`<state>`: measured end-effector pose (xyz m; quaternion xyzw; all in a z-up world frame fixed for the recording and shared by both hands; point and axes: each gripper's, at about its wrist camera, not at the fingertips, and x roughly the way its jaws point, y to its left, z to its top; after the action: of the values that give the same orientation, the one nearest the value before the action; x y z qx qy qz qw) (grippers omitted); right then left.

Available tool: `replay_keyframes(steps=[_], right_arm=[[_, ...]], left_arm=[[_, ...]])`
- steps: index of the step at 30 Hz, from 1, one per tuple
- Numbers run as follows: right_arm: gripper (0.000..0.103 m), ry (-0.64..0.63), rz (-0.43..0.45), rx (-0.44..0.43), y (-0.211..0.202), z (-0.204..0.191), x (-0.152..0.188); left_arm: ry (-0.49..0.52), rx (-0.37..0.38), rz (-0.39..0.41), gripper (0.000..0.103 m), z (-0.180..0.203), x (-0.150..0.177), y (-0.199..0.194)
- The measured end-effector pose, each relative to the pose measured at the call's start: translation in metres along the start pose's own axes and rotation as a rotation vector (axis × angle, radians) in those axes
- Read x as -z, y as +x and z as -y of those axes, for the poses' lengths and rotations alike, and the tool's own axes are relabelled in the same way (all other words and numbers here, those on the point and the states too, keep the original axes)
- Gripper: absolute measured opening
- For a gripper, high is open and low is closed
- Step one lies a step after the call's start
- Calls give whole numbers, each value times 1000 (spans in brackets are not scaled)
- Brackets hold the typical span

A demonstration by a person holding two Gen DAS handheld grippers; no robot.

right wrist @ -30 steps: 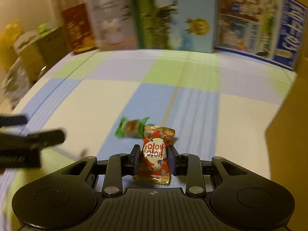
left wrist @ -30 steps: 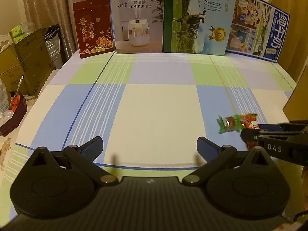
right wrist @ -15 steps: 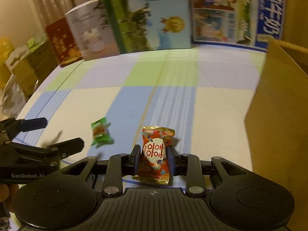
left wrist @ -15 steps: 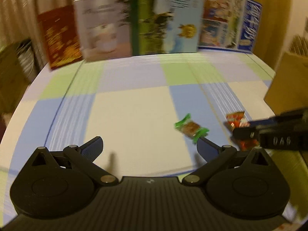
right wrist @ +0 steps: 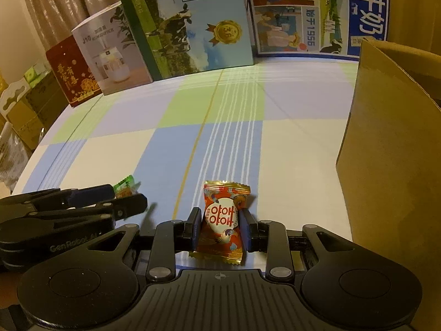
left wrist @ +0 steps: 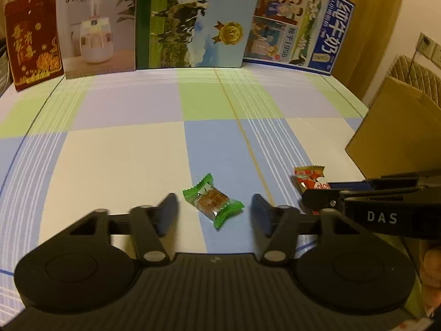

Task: Organize objects
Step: 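Grasp the green-wrapped candy with the left tool while the right tool holds its candy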

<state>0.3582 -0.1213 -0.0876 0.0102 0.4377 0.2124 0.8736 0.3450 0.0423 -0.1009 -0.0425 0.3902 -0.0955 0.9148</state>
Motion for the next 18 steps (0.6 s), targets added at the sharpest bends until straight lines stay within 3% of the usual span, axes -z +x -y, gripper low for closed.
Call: replay_keyframes(steps=[6,18], right_arm=[[27,0,-1,8,1,0,0],[27,-22,1,-29,-8,-12,0]], left_arm=[[-28,-20,22,45,1,-4,6],[52,-72,-23,36,-6,3,-12]])
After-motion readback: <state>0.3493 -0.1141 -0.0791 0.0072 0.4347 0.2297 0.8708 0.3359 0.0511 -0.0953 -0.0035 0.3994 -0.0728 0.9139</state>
